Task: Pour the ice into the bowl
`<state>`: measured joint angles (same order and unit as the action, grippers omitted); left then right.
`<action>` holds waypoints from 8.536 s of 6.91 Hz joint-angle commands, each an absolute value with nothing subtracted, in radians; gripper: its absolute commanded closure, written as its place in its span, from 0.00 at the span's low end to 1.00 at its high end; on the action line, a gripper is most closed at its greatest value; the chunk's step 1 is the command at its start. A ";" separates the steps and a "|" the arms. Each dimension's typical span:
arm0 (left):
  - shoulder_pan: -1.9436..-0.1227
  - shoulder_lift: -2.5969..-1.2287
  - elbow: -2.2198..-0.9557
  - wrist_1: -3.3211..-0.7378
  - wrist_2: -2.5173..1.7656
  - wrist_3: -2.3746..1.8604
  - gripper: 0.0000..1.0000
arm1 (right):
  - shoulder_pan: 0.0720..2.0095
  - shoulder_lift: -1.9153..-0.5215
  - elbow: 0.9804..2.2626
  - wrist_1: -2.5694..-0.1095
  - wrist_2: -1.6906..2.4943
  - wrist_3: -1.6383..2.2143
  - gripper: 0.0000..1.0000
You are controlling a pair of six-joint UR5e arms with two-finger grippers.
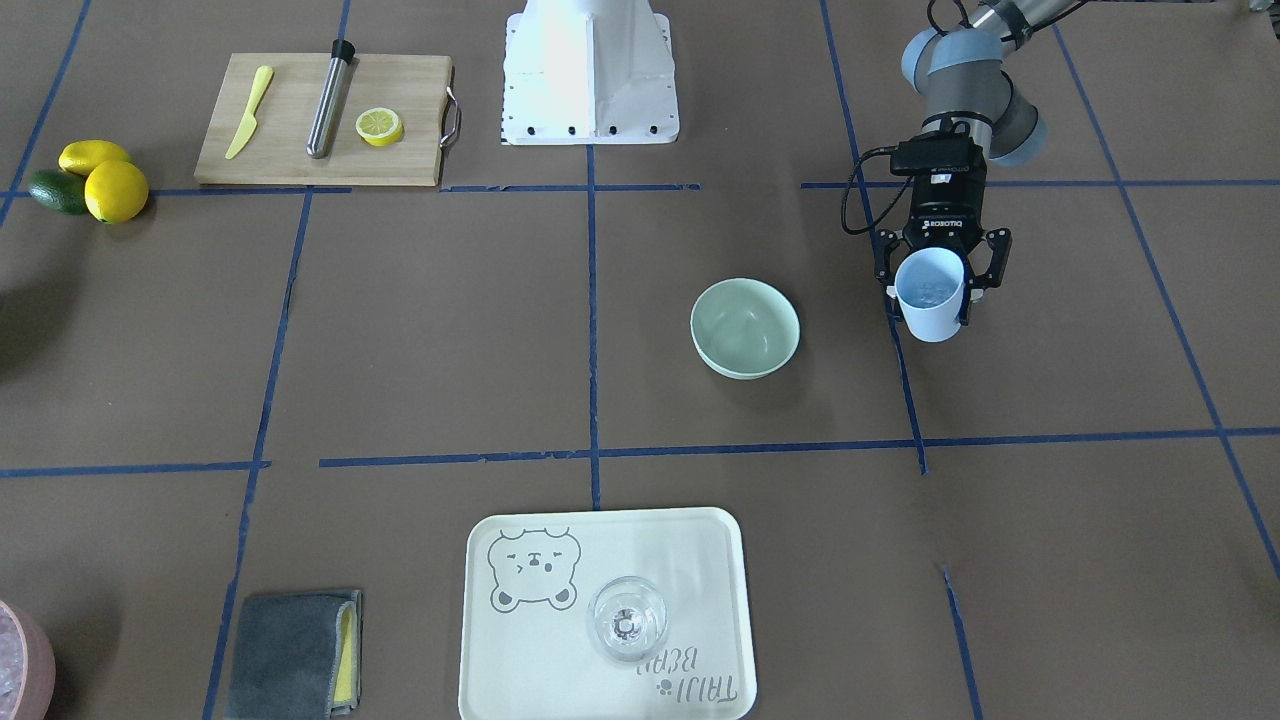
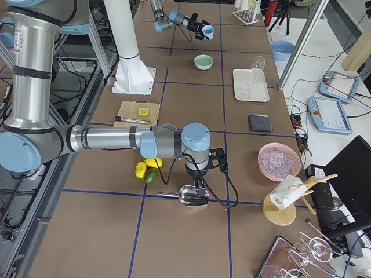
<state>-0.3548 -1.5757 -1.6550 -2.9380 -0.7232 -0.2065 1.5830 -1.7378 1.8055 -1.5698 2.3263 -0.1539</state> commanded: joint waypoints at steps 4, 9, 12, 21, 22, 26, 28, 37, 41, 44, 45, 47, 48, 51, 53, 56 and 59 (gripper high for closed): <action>-0.347 -1.738 -1.646 -2.668 -0.635 0.146 1.00 | 1.583 -1.750 1.809 -1.566 2.329 -0.121 0.00; -0.319 -1.822 -1.566 -2.648 -0.627 0.561 1.00 | 1.585 -1.749 1.812 -1.566 2.329 -0.121 0.00; -0.284 -1.824 -1.563 -2.649 -0.569 0.763 1.00 | 1.585 -1.747 1.812 -1.566 2.327 -0.121 0.00; -0.281 -1.850 -1.569 -2.649 -0.534 1.150 1.00 | 1.585 -1.746 1.812 -1.565 2.327 -0.121 0.00; -0.282 -1.850 -1.568 -2.649 -0.534 1.150 1.00 | 1.583 -1.746 1.812 -1.565 2.327 -0.121 0.00; -0.282 -1.848 -1.644 -2.801 -0.535 1.138 1.00 | 1.585 -1.743 1.812 -1.565 2.327 -0.121 0.00; -0.285 -1.836 -1.646 -2.922 -0.608 0.857 1.00 | 1.585 -1.740 1.812 -1.565 2.327 -0.121 0.00; -0.319 -1.664 -1.646 -2.907 -0.830 -0.983 1.00 | 1.585 -1.735 1.815 -1.565 2.327 -0.121 0.00; -0.446 -1.445 -1.609 -2.907 -0.828 -1.099 1.00 | 1.585 -1.735 1.815 -1.565 2.327 -0.121 0.00; -0.439 -1.454 -1.453 -2.924 -0.743 -1.212 1.00 | 1.585 -1.735 1.815 -1.565 2.326 -0.123 0.00; -0.439 -1.448 -1.439 -2.924 -0.717 -1.219 1.00 | 1.585 -1.735 1.819 -1.565 2.326 -0.123 0.00; -0.434 -1.447 -1.399 -2.922 -0.697 -1.223 1.00 | 1.585 -1.735 1.821 -1.563 2.326 -0.123 0.00; -0.427 -1.447 -1.399 -2.922 -0.698 -1.223 1.00 | 1.585 -1.735 1.821 -1.565 2.326 -0.123 0.00; -0.381 -1.447 -1.396 -2.922 -0.695 -1.223 0.96 | 1.585 -1.735 1.821 -1.565 2.326 -0.123 0.00; -0.370 -1.447 -1.394 -2.922 -0.693 -1.229 0.01 | 1.585 -1.735 1.821 -1.565 2.326 -0.123 0.00; -0.373 -1.416 -1.426 -2.931 -0.696 -1.220 0.00 | 1.583 -1.735 1.821 -1.565 2.326 -0.123 0.00; -0.383 -1.269 -1.633 -3.015 -0.762 -1.065 0.00 | 1.585 -1.735 1.822 -1.565 2.326 -0.121 0.00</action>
